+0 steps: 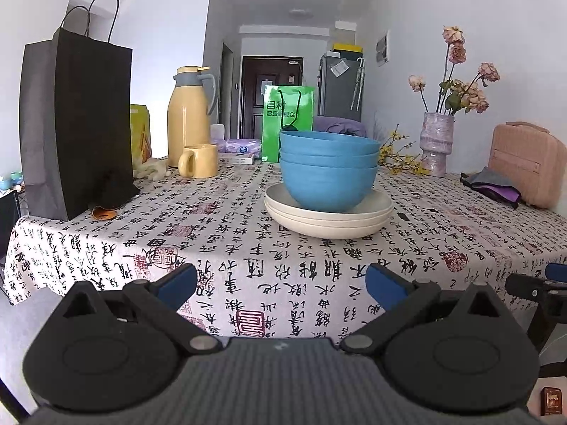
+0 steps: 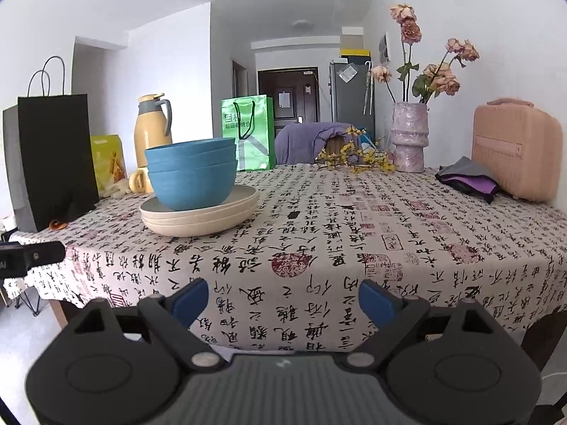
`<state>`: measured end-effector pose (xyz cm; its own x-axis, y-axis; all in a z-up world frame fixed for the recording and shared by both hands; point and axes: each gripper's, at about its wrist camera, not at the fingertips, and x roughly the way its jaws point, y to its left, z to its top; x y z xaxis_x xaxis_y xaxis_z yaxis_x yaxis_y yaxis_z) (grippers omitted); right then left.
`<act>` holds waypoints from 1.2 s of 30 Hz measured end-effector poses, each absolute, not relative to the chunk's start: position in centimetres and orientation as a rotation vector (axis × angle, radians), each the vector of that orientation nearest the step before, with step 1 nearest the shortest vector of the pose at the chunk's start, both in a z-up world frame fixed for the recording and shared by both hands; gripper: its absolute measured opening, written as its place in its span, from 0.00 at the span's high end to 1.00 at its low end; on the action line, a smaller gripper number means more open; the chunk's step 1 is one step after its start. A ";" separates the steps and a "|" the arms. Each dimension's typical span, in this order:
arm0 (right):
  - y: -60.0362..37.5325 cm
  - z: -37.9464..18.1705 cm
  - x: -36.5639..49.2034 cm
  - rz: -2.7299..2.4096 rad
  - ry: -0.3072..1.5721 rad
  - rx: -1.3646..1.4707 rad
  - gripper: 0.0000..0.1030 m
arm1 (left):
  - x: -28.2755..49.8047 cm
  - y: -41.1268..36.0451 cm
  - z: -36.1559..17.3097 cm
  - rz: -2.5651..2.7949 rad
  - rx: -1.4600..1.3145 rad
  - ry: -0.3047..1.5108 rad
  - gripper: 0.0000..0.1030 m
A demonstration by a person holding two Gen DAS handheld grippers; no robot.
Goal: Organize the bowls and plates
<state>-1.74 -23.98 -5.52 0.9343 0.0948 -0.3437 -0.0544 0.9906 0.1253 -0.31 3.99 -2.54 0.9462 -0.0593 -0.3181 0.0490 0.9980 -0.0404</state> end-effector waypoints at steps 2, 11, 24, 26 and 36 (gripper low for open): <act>-24.1 -5.6 -1.7 0.072 0.358 0.122 0.11 | -0.3 4.0 -2.5 -0.056 -0.033 0.322 0.00; -24.1 -5.7 -1.7 0.067 0.364 0.124 0.11 | -0.4 3.8 -2.4 -0.057 -0.032 0.319 0.00; -24.1 -5.8 -1.5 0.071 0.370 0.123 0.11 | -0.3 3.6 -2.5 -0.068 -0.025 0.321 0.00; -24.1 -5.8 -1.5 0.073 0.369 0.123 0.11 | -0.4 3.6 -2.5 -0.069 -0.023 0.320 0.00; -23.9 -5.9 -1.5 0.075 0.369 0.124 0.11 | -0.4 3.5 -2.6 -0.073 -0.021 0.321 0.00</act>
